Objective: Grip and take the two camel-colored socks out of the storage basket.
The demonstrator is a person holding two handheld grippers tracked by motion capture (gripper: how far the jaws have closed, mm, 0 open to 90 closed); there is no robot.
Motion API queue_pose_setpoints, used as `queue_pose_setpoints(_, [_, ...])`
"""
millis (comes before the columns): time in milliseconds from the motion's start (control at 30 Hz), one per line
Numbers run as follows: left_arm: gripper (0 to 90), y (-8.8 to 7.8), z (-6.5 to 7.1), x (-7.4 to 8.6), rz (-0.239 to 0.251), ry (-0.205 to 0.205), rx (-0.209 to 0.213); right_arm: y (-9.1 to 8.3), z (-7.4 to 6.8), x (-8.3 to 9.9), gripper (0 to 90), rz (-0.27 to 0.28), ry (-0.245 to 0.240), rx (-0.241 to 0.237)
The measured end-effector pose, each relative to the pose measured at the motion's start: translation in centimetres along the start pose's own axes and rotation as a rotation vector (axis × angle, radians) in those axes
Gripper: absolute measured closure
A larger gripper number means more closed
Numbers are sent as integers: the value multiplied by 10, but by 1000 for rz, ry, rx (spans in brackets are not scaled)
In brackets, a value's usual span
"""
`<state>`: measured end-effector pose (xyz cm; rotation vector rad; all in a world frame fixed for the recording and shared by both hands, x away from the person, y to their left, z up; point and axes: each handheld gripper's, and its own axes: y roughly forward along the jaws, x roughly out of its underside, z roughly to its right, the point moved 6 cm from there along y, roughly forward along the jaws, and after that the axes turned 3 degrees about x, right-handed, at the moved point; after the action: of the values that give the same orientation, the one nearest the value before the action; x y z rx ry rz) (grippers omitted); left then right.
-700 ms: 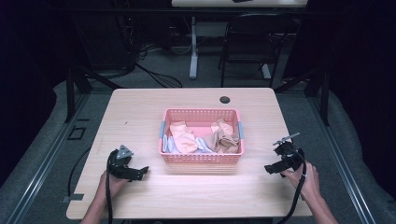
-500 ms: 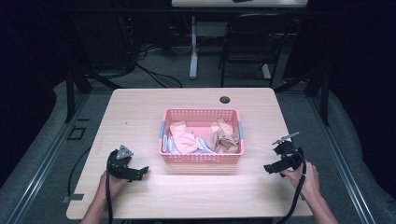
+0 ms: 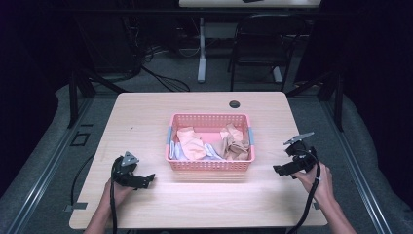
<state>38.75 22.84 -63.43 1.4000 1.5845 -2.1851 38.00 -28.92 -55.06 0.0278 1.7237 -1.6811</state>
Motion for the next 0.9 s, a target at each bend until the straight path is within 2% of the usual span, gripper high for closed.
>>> queue_pose_setpoints(100, [0, 0, 0, 0, 0, 0, 0, -2, -4, -4, 2, 7, -1, -13])
queue_pose_setpoints(233, [0, 0, 0, 0, -3, 2, 1, -6, -10, -12, 1, 13, -28, -15])
queue_pose_setpoints(300, [0, 0, 0, 0, 0, 4, 0, -10, -12, -17, 0, 30, -40, -2])
queue_pose_setpoints(433, [0, 0, 0, 0, 0, 3, 2, -23, -16, -29, 0, 60, -50, -9])
queue_pose_setpoints(667, [0, 0, -1, 0, -1, 8, 6, -35, -22, -45, 0, 90, -64, -18])
queue_pose_setpoints(900, [0, 1, -1, 0, -1, 8, 6, -38, -31, -66, 0, 115, -84, -22])
